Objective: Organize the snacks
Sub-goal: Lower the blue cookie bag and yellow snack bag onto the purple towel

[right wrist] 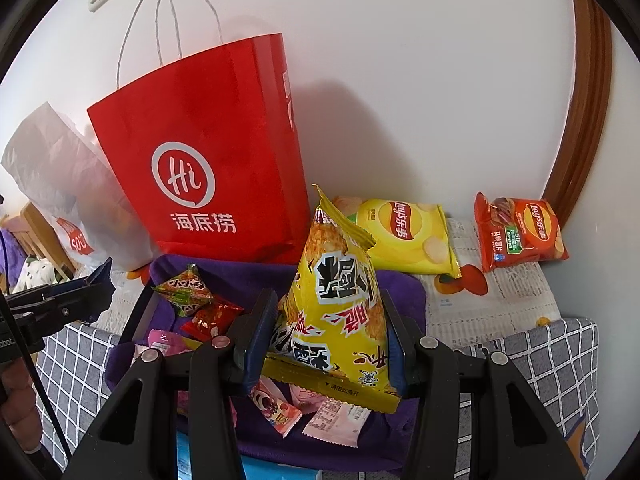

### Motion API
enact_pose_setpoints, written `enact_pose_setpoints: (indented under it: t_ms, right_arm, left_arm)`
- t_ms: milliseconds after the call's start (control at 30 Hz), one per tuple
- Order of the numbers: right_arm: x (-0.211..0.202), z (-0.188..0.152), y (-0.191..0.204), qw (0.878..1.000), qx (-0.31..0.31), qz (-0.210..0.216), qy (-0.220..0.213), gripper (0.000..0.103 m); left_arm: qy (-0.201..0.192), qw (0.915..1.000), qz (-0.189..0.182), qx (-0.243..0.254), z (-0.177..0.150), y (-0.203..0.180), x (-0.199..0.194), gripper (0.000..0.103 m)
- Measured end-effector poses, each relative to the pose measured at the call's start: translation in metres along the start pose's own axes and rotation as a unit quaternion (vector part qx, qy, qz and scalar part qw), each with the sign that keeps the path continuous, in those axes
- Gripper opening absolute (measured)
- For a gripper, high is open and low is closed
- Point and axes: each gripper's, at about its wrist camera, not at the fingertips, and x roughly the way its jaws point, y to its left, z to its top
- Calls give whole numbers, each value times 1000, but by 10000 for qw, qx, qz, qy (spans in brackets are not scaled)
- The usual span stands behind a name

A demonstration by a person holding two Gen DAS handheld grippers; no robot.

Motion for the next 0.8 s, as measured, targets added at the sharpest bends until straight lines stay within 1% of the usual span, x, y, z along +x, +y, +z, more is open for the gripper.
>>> enact_pose_setpoints:
  t_ms: [500, 800]
  right_arm:
    - [5, -3, 7, 9999, -145, 1, 86, 49]
    - [9, -3, 1, 9999, -76, -16, 133, 49]
  left_arm:
    - [-15, 10000, 1, -6, 1, 0, -2, 46]
    - [-67, 9995, 11, -293, 6, 25, -5, 46]
